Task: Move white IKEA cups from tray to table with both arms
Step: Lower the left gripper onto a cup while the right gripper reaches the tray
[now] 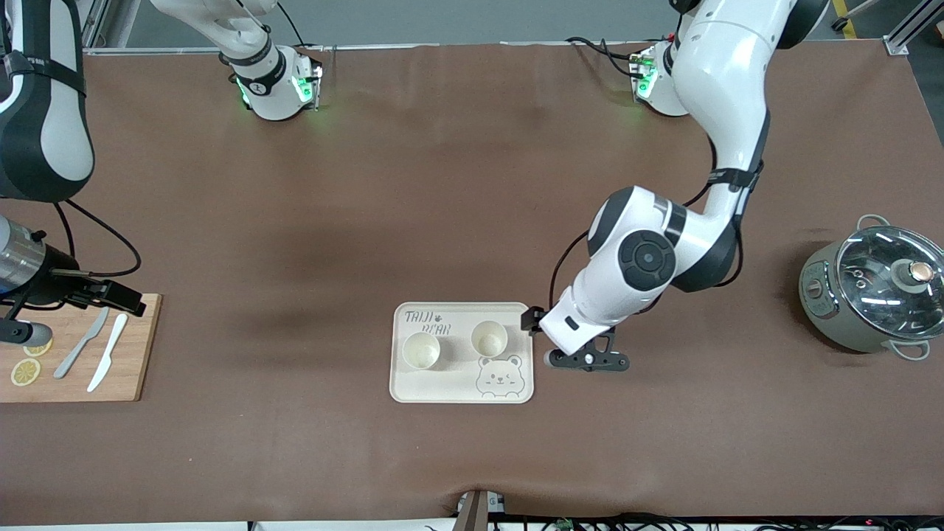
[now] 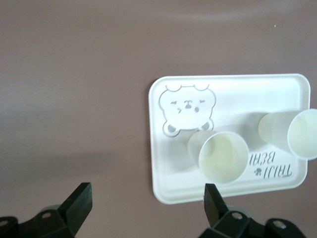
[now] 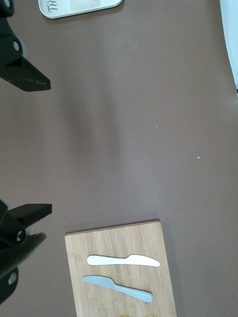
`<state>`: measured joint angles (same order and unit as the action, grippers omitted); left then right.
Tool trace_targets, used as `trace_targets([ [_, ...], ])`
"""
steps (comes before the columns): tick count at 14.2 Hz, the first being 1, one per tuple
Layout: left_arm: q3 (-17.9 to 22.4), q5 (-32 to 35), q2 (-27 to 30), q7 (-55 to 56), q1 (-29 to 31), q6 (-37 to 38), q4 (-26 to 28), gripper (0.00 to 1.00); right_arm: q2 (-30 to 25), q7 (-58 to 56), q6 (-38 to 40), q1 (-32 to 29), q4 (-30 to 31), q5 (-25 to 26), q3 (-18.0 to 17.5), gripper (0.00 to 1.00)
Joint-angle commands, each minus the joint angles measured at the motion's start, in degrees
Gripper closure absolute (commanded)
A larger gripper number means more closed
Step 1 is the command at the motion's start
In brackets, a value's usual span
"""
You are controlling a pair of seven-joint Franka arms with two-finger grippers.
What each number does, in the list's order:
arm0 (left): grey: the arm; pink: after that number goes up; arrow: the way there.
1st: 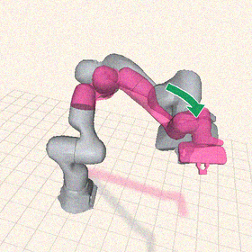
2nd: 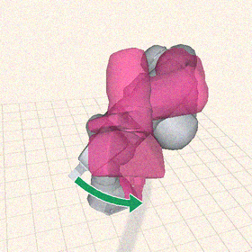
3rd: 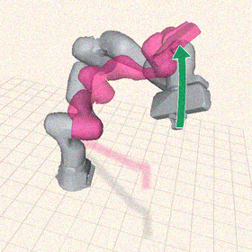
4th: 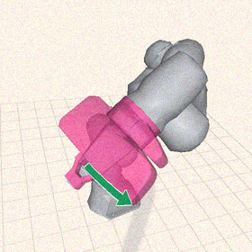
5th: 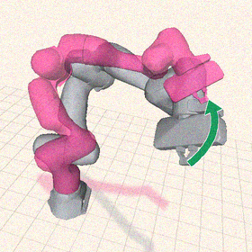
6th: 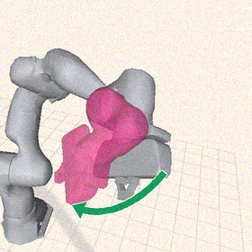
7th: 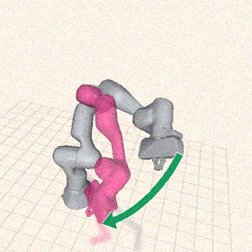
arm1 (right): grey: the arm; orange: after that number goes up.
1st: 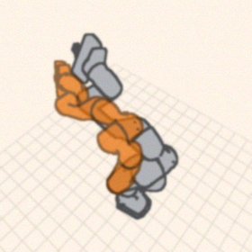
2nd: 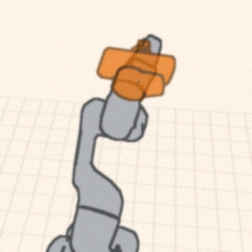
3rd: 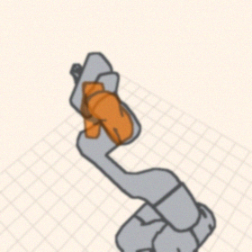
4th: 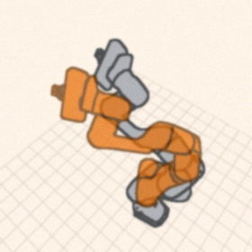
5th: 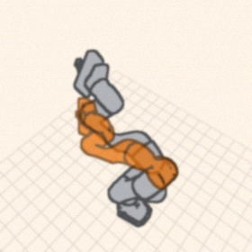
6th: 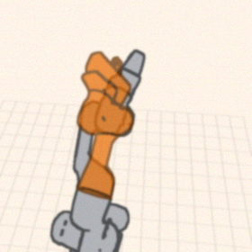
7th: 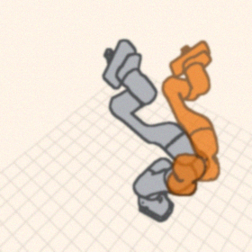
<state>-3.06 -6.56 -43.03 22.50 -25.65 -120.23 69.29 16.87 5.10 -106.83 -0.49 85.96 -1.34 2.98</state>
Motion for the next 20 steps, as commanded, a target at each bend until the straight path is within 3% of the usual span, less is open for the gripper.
trace_targets([
  [1, 1.04, -0.92, -4.16, 2.28, -2.73, -3.95, -2.41, 0.0, -0.44, -0.27, 0.21, 0.14, 0.17, 0.55, 0.0, 0.0],
  [9, 1.04, -0.65, -7.68, 3.25, -4.49, -8.35, -1.44, 0.0, -1.05, 0.79, 0.3, 0.84, -0.71, 0.55, -0.17, 0.0],
  [13, 1.04, -0.56, -9.7, 4.04, -5.46, -12.83, -1.44, 0.0, -0.96, 3.77, 0.13, 1.63, -2.11, -3.83, -0.26, 0.0],
  [17, 1.04, -0.48, -11.28, 3.95, -6.25, -14.85, -1.44, 0.0, 0.09, 10.35, -0.75, 6.71, -3.08, -5.34, -0.26, 0.0],
  [20, 1.04, -0.48, -11.99, 3.95, -6.25, -16.0, -1.44, 0.0, 2.98, 20.36, -5.83, 10.68, -3.17, -5.52, -0.26, 0.0],
])
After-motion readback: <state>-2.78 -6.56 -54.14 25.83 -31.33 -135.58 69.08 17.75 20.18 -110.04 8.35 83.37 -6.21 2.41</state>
